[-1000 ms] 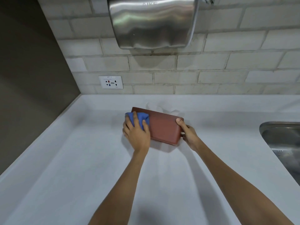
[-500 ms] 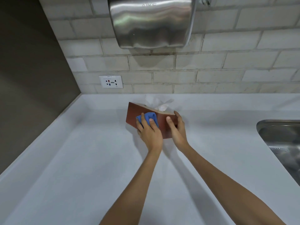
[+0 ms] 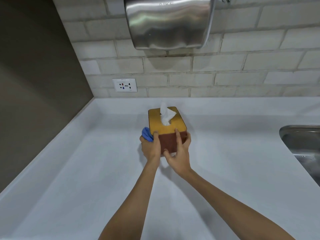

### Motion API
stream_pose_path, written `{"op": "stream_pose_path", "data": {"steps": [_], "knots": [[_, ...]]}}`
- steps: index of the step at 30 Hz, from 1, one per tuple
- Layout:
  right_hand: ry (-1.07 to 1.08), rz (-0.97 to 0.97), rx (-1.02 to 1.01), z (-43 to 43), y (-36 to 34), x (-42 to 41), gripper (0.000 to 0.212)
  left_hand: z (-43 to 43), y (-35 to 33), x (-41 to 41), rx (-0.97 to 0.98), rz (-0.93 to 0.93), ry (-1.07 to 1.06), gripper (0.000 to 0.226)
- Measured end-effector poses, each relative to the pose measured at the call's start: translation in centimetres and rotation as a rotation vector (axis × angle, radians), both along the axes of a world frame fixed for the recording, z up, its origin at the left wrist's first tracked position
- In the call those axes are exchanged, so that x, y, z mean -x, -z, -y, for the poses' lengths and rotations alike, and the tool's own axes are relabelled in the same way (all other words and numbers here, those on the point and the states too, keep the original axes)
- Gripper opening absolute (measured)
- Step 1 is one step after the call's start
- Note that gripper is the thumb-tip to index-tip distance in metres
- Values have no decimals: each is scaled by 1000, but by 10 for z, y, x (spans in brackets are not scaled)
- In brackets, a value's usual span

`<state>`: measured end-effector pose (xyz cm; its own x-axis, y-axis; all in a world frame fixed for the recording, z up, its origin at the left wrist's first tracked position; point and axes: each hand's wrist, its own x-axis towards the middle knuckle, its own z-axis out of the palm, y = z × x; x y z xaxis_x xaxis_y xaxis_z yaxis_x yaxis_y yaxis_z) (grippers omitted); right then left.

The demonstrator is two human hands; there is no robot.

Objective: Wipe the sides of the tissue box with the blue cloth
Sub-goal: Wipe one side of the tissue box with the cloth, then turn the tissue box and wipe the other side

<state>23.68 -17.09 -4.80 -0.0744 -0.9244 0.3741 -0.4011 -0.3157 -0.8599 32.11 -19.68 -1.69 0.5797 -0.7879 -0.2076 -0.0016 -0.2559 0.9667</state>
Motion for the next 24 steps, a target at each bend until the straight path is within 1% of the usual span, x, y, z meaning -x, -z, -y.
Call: {"op": "stream_pose_path", "data": {"steps": [4, 6, 9, 13, 15, 17, 19, 21, 24], "knots": [[-35, -6, -14, -11, 7, -7, 89, 1, 6, -6, 26, 25, -39, 41], [-68, 10, -15, -17, 11, -12, 88, 2, 7, -9, 31, 23, -71, 40], [-106, 65, -47, -24, 17, -18, 81, 1, 8, -10, 43, -63, -130, 41], [-101, 89, -70, -28, 25, -18, 57, 2, 9, -2, 62, -157, -179, 60], [-109, 113, -51, -31, 27, -16, 44, 2, 11, 5, 37, -183, -193, 73], [-152, 148, -11, -35, 29, -14, 41, 0, 14, 10, -23, -214, -197, 85], [-179, 153, 25, -37, 32, -11, 42, -1, 18, 12, -71, -237, -190, 88], [-148, 114, 25, -35, 36, -5, 43, 1, 21, 9, -60, -253, -177, 86], [3, 135, -36, -20, 32, 11, 44, 6, 21, -5, -29, -278, -127, 76]]}}
